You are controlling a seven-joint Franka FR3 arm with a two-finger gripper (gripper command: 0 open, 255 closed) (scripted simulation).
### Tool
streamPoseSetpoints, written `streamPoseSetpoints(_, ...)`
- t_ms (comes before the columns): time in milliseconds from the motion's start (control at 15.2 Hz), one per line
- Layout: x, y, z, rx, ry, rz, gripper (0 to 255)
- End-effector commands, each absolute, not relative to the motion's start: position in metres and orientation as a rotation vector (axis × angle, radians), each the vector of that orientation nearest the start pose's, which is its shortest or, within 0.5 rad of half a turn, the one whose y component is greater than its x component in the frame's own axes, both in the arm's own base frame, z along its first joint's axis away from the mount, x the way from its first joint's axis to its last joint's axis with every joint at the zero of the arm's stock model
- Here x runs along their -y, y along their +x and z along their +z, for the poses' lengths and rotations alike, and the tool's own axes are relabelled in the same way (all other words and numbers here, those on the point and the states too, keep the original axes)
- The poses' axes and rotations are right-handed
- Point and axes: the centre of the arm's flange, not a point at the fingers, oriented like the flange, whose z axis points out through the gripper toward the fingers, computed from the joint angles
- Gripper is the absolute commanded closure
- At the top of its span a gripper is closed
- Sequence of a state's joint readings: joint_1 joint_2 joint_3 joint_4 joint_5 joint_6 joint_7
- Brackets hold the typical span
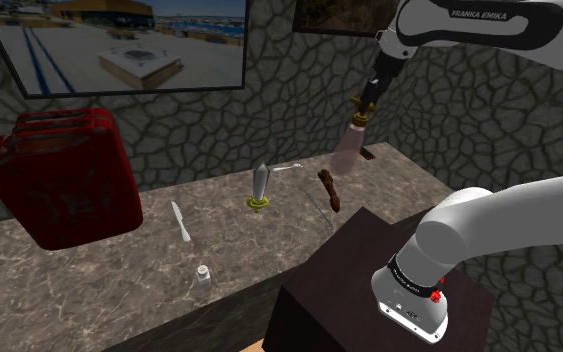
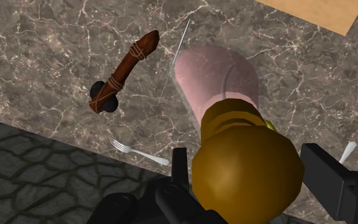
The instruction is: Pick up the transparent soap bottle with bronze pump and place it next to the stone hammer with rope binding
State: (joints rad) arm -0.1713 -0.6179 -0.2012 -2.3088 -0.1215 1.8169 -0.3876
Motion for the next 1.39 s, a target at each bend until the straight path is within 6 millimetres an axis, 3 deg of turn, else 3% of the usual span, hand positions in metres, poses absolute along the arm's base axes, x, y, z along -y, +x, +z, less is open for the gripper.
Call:
streamPoseSetpoints(0, 0.161, 0.345, 0.564, 0.108, -3.180, -0.174, 255)
streamPoseSetpoints(1320, 0.161, 0.345, 0.458, 0.108, -3.180, -0.174, 255)
